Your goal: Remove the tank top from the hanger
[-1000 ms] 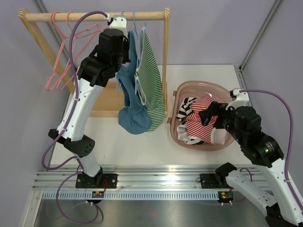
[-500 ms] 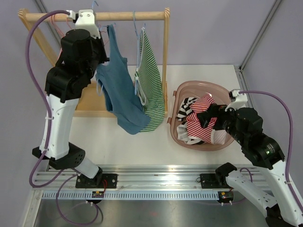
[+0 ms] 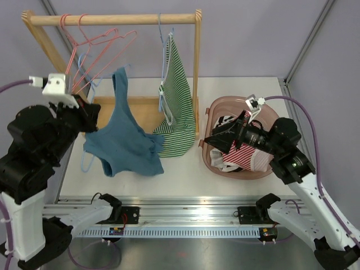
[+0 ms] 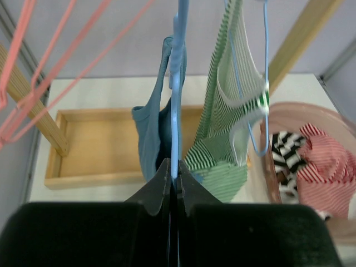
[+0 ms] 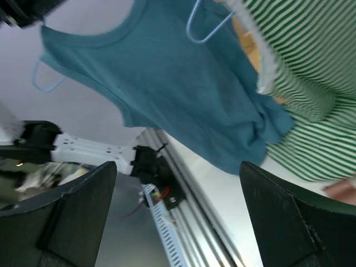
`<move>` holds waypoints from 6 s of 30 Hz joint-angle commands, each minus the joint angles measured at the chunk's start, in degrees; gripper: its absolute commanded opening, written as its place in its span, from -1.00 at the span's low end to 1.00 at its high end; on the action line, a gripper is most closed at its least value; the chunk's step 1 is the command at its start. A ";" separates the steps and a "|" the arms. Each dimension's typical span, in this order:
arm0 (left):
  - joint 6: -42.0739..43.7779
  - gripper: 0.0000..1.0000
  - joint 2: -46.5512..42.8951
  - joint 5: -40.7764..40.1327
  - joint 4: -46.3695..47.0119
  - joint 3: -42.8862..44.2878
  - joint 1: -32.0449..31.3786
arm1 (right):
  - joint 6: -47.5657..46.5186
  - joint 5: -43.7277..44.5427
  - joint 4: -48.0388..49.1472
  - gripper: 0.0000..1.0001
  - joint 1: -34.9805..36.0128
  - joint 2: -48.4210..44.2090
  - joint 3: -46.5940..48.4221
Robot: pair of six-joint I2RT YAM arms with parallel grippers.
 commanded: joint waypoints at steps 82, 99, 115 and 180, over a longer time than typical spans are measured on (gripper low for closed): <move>-17.79 -1.00 -31.23 36.92 101.80 -67.57 -0.05 | 1.52 0.90 6.92 -1.00 32.32 28.52 24.80; -0.74 -1.00 -37.31 -2.20 34.18 -47.97 -0.05 | -1.48 34.57 3.30 -0.97 37.60 30.28 3.18; 1.03 -1.00 -8.59 -8.36 13.96 -25.77 0.21 | 1.86 31.24 -7.69 0.99 39.89 22.29 -7.63; -2.83 0.98 -14.78 16.51 22.12 -32.30 19.64 | 8.11 52.16 -3.74 -1.00 49.65 50.59 -0.79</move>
